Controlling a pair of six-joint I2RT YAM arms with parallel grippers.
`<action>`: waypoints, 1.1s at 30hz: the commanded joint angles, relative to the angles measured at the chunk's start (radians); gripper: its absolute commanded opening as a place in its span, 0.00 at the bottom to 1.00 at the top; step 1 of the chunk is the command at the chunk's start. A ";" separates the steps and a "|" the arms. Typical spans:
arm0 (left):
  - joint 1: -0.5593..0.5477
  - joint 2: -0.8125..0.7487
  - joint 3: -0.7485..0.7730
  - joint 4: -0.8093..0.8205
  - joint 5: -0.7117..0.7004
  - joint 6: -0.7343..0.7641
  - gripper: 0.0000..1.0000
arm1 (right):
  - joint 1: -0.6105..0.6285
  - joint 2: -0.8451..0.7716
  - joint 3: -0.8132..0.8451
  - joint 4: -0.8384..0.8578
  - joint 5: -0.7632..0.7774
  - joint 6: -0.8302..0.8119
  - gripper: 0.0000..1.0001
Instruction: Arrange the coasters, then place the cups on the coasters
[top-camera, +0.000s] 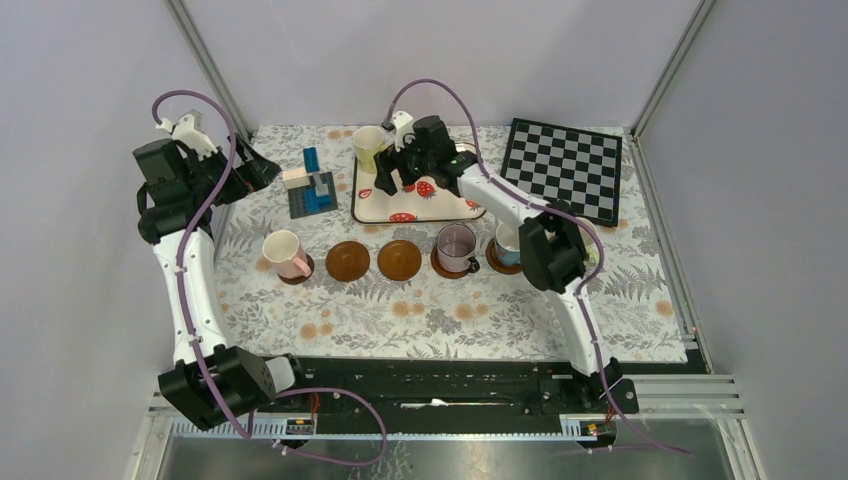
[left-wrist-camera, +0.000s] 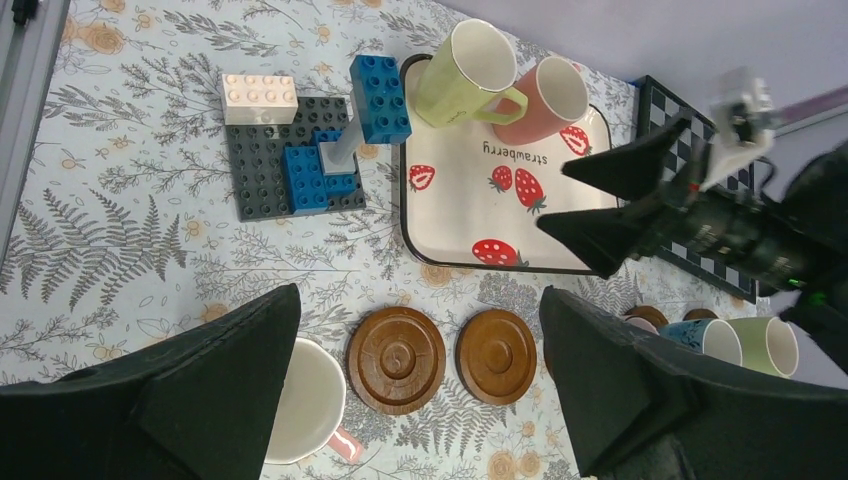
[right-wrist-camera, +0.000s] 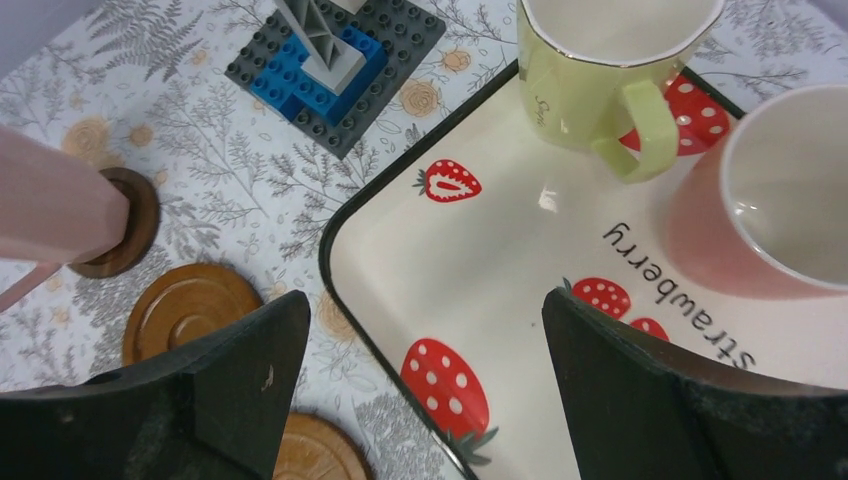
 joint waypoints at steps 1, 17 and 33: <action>0.005 -0.022 -0.003 0.067 0.025 -0.010 0.99 | 0.003 0.111 0.148 0.004 0.004 0.021 0.93; 0.007 -0.029 -0.027 0.082 0.008 0.012 0.99 | -0.007 0.327 0.382 0.029 0.157 0.002 0.94; 0.005 -0.019 -0.044 0.096 0.011 0.009 0.99 | -0.016 0.426 0.436 0.215 0.244 -0.048 0.94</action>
